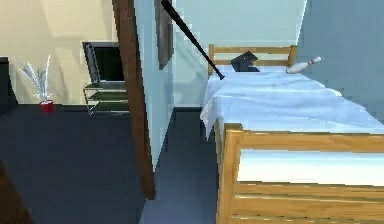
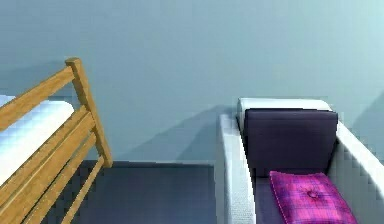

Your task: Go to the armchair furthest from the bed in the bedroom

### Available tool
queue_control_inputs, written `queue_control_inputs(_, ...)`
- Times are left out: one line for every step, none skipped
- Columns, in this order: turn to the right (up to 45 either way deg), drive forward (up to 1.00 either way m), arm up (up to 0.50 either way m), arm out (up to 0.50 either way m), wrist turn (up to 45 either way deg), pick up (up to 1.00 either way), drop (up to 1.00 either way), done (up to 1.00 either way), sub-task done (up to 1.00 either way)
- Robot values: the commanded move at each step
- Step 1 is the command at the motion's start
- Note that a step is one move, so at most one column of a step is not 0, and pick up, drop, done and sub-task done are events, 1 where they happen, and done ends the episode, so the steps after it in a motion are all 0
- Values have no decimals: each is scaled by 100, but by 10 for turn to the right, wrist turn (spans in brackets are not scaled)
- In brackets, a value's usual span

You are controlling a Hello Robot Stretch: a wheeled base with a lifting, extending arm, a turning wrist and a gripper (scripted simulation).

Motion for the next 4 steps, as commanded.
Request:
queue_control_inputs(450, 0, 0, 0, 0, 0, 0, 0, 0)
queue_control_inputs(270, 0, 0, 0, 0, 0, 0, 0, 0)
queue_control_inputs(0, 10, 0, 0, 0, 0, 0, 0, 0)
queue_control_inputs(-450, 0, 0, 0, 0, 0, 0, 0, 0)
